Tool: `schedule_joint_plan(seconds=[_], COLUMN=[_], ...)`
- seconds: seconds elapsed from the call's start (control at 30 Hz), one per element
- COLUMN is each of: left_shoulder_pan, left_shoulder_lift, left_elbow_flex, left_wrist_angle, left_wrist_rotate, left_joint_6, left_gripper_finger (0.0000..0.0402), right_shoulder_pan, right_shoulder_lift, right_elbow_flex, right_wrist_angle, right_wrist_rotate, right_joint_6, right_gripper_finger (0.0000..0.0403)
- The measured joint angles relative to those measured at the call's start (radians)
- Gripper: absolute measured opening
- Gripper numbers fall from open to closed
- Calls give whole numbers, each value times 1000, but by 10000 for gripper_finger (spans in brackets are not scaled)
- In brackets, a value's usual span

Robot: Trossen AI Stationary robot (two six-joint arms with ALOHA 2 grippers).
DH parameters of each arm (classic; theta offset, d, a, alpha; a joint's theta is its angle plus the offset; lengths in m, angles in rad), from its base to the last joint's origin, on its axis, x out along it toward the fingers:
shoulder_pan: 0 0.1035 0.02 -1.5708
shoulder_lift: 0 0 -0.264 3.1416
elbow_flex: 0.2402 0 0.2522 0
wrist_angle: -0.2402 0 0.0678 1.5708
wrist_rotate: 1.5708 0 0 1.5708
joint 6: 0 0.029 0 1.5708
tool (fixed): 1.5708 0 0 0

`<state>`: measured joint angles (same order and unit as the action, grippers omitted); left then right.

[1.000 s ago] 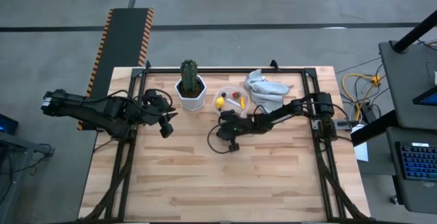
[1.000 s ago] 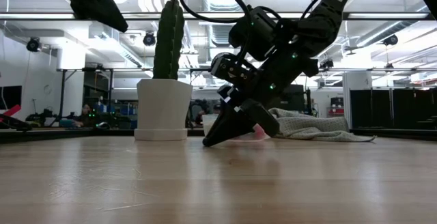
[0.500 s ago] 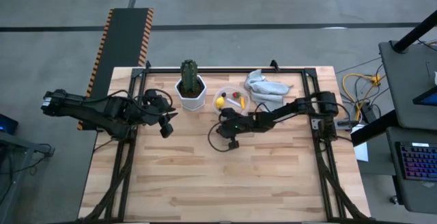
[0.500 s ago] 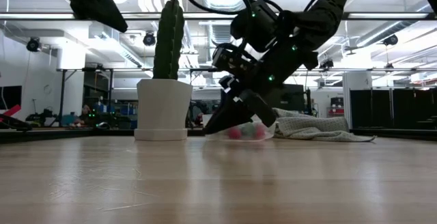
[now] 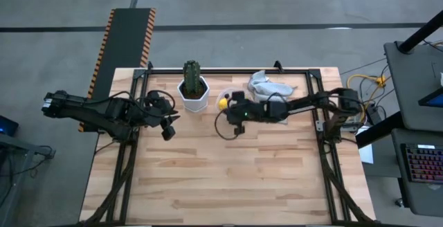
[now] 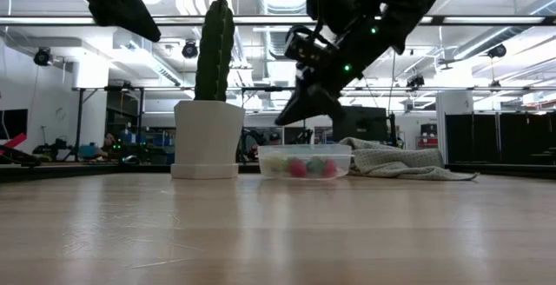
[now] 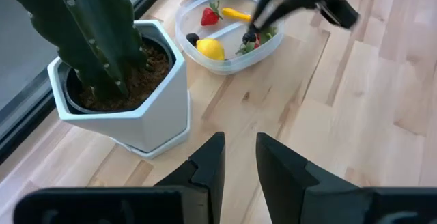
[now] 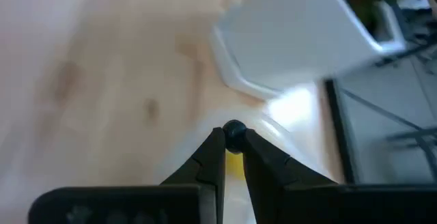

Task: Pick and placing Produce into tupperware
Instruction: Put the blueberry into the transparent bin, then return to Home Position

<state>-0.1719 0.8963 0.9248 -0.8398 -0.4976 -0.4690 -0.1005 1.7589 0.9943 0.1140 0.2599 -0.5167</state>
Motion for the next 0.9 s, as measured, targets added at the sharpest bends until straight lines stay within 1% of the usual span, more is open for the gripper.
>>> schedule_joint_plan(seconds=[0.13,0.27,0.33,0.47,0.57,0.77,0.83,0.87,0.9], left_shoulder_pan=[0,0,0,0,0,0,0,0,0], left_shoulder_lift=[0,0,0,0,0,0,0,-1,-4], left_elbow_flex=[0,0,0,0,0,0,-1,-1,-1], left_wrist_angle=[0,0,0,0,0,0,5,15,33], left_wrist_rotate=[0,1,1,2,2,1,-8,-15,-27], left_joint_6=[0,1,1,1,1,3,5,9,16], left_gripper_finger=[69,69,69,69,69,69,69,69,69], right_shoulder_pan=[-64,-122,-139,-145,-145,-145,-145,-144,-145], right_shoulder_lift=[-39,-34,-28,-29,-45,-61,-69,-80,-95], right_elbow_flex=[0,0,0,0,0,23,41,50,63], right_wrist_angle=[-71,-142,-146,-159,-162,-203,-219,-226,-233], right_wrist_rotate=[1,-42,-72,-80,-81,-70,-65,-84,-128], right_joint_6=[-19,-13,0,0,13,50,78,106,131], right_gripper_finger=[38,38,38,51,81,171,192,199,203])
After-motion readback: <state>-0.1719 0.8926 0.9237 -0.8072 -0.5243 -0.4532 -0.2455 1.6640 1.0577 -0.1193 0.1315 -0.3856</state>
